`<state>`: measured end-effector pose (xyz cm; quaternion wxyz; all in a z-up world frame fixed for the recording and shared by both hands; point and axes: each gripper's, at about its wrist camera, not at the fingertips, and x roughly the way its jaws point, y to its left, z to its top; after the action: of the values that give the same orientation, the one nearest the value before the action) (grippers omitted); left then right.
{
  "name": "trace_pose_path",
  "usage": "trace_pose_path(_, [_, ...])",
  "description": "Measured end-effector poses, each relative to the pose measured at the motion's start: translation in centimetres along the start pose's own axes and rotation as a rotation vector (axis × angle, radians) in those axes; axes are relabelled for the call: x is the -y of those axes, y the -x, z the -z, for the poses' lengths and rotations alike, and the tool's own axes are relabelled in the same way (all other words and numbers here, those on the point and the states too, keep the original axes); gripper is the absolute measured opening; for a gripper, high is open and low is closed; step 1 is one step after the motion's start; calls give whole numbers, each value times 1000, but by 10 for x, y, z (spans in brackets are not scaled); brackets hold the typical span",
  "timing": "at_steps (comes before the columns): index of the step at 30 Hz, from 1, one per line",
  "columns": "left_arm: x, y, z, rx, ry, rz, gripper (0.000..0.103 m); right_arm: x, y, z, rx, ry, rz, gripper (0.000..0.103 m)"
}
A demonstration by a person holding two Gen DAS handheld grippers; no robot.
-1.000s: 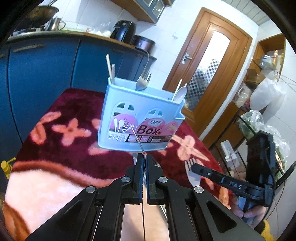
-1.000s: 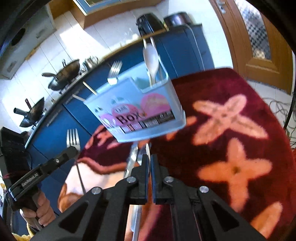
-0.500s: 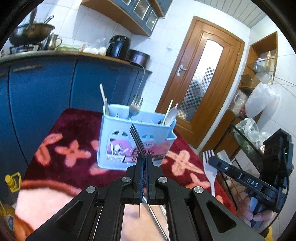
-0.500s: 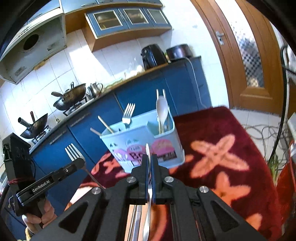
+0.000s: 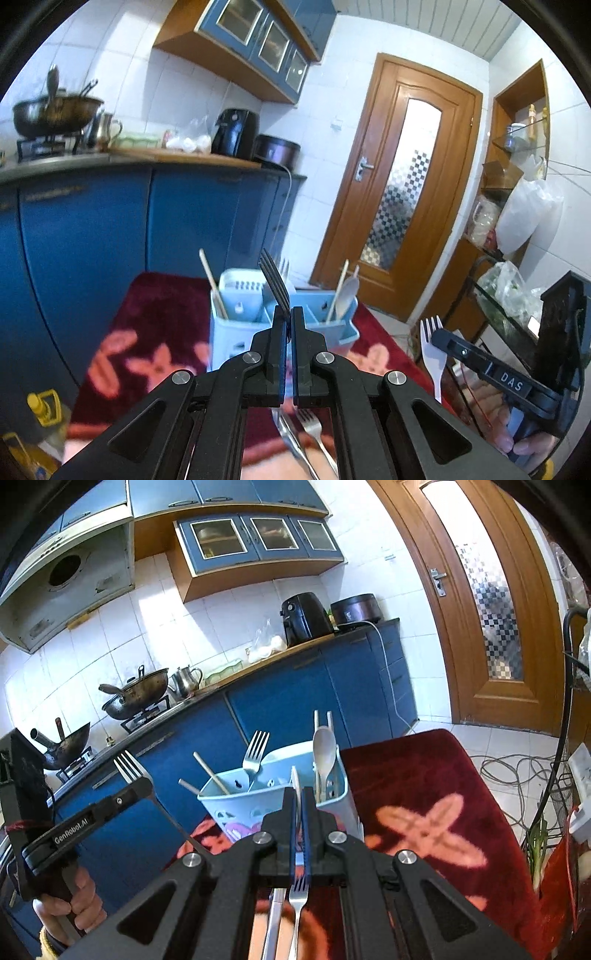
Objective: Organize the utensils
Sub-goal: 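Lift both held forks and carry them above the blue holder, then lower both forks into the holder and open both tools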
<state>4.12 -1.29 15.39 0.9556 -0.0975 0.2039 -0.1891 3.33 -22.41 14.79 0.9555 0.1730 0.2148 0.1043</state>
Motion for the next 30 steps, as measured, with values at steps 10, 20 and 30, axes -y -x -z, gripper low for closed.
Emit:
trace_pose_path(10, [6, -18, -43, 73, -43, -33, 1, 3, -10, -21, 35, 6, 2, 4])
trace_pose_path(20, [8, -30, -75, 131, -63, -61, 1, 6, -29, -38, 58, 8, 13, 4])
trace_pose_path(30, [7, -40, -89, 159, -59, -61, 1, 7, -47, -52, 81, 23, 41, 4])
